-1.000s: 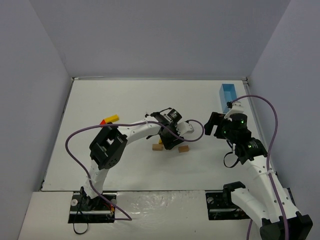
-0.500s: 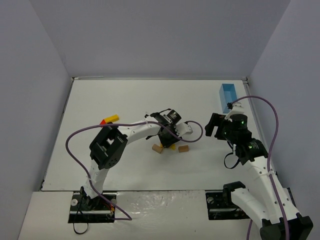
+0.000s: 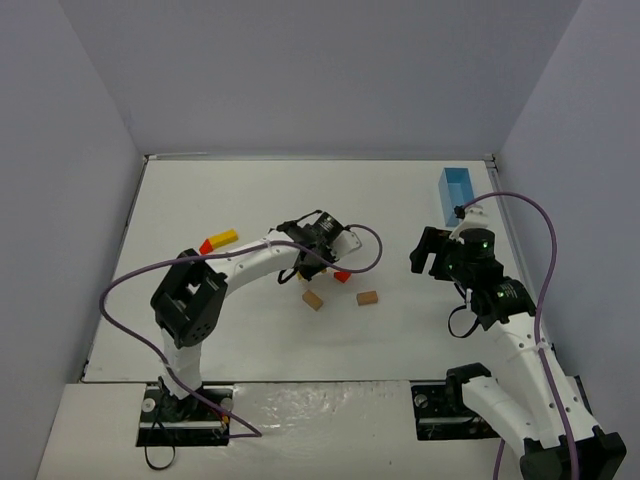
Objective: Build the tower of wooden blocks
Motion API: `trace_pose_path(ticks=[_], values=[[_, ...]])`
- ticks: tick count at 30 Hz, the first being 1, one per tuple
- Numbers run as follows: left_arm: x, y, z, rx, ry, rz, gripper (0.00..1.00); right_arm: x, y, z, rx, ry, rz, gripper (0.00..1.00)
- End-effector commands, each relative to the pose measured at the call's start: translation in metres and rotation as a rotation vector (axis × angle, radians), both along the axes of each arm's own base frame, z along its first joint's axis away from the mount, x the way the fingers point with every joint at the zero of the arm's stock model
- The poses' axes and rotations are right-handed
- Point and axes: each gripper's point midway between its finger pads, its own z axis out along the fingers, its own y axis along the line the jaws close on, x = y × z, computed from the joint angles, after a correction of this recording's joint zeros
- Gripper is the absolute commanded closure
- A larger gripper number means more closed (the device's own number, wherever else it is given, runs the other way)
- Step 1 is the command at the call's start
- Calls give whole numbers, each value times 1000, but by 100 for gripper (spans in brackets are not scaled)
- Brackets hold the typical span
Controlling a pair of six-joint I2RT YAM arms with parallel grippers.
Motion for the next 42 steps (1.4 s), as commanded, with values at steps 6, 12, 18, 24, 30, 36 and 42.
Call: trace_pose_path(ticks=[6, 12, 18, 24, 30, 36, 42], values=[[37, 104, 62, 159, -491, 666, 100, 5, -2, 18, 2, -68, -8, 21], [18, 136, 43, 231, -524, 856, 100, 3, 0, 18, 13, -69, 4, 21], [7, 143, 19, 263, -510, 916, 100, 2, 0, 16, 16, -67, 6, 21], [0, 143, -3, 312, -508, 936, 100, 2, 1, 14, 15, -63, 9, 21], [-5, 134, -19, 322, -469, 930, 90, 1, 1, 14, 15, -64, 12, 21], [-13, 123, -29, 294, -414, 931, 70, 1, 1, 14, 16, -64, 12, 21], [-18, 110, -28, 240, -370, 933, 52, 1, 1, 12, 14, -60, 11, 21]])
